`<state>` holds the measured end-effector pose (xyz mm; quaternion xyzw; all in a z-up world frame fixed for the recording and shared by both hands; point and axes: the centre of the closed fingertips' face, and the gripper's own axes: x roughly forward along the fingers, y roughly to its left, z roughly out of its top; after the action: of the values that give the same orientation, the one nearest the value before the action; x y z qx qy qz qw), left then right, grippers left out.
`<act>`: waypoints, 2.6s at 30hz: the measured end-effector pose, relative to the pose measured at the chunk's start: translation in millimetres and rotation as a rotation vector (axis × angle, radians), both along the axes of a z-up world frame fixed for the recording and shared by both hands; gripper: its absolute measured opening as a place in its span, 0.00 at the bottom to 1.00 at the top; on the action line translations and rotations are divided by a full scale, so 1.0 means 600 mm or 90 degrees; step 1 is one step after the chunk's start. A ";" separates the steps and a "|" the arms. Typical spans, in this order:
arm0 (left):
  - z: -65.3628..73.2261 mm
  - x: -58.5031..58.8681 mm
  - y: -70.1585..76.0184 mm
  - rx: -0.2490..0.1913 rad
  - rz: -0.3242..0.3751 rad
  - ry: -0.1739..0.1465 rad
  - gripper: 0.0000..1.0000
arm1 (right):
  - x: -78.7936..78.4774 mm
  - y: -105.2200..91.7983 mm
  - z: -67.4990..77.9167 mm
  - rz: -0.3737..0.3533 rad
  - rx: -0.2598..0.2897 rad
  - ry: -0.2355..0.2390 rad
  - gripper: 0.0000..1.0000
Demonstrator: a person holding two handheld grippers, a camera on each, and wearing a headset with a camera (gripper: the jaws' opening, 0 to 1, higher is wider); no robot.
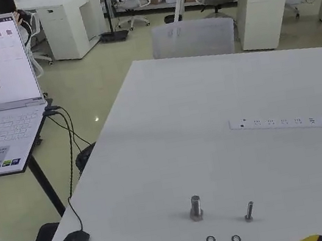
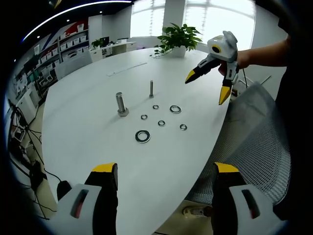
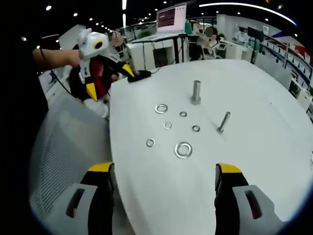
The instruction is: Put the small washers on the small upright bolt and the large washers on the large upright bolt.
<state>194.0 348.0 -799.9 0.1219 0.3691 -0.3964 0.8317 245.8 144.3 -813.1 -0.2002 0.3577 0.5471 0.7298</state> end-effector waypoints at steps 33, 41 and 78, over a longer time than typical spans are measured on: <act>0.001 0.017 0.001 0.007 0.001 -0.026 0.85 | 0.038 0.020 -0.038 0.112 -0.118 -0.017 0.58; 0.002 0.016 0.003 0.005 -0.001 -0.030 0.87 | 0.045 0.034 -0.048 0.128 -0.137 -0.013 0.52; 0.009 0.017 0.012 0.013 -0.021 -0.047 0.94 | 0.070 0.058 -0.100 0.193 -0.245 -0.010 0.38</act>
<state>204.4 355.2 -794.5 0.1508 0.3402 -0.4020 0.8366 287.6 179.3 -873.0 -0.3914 0.4154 0.5707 0.5904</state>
